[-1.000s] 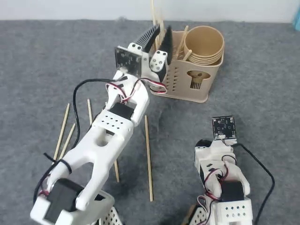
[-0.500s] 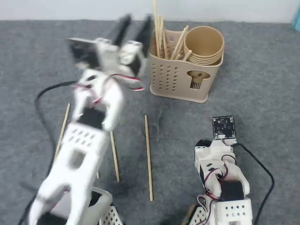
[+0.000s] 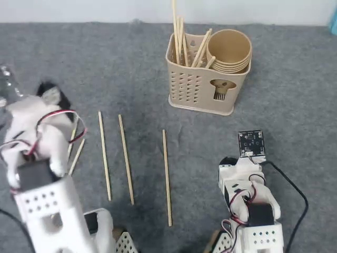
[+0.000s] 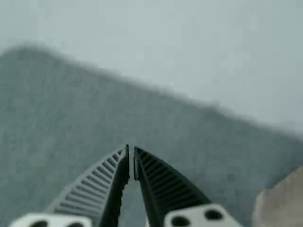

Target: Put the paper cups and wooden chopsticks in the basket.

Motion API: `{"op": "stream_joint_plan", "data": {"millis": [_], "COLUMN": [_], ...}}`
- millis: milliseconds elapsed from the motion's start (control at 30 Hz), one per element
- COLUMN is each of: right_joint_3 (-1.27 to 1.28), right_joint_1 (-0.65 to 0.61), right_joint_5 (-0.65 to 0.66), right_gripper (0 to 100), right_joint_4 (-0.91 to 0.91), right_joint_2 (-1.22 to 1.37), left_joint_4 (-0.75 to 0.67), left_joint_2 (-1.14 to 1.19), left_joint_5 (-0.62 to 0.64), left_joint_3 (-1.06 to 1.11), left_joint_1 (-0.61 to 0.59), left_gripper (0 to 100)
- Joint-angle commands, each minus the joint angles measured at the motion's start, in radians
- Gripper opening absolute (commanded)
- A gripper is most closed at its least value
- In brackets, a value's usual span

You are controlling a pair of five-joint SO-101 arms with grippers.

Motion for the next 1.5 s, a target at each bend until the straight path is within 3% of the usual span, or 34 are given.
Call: {"op": "stream_joint_plan", "data": {"millis": [0, 67, 300, 533, 800, 1200, 1333, 1467], "right_joint_3": [0.012, 0.012, 0.012, 0.012, 0.012, 0.012, 0.012, 0.012], "right_joint_1": [0.008, 0.008, 0.008, 0.01, 0.007, 0.007, 0.007, 0.007], "right_joint_5": [0.018, 0.018, 0.018, 0.018, 0.018, 0.018, 0.018, 0.018], "right_gripper": [3.3, 3.2, 3.2, 3.2, 3.3, 3.4, 3.4, 3.4], "right_joint_4": [0.008, 0.008, 0.008, 0.008, 0.008, 0.005, 0.005, 0.004], "right_joint_2": [-0.025, -0.025, -0.025, -0.025, -0.025, -0.025, -0.025, -0.025], "left_joint_4": [0.256, 0.278, 0.107, 0.11, 0.048, 0.011, 0.006, 0.008], "left_joint_2": [0.181, 0.292, 0.617, 0.776, 0.984, 1.349, 1.363, 1.361], "left_joint_5": [-0.164, -0.203, -0.255, -0.305, -0.379, -0.379, -0.382, -0.384], "left_joint_3": [-0.03, -0.038, -0.039, -0.125, -0.194, -0.444, -0.449, -0.456], "left_joint_1": [-0.075, -0.112, -0.206, -0.256, -0.255, -0.233, -0.23, -0.199], "left_gripper": [1, 1, 3, 25, 25, 25, 21, 0]}}
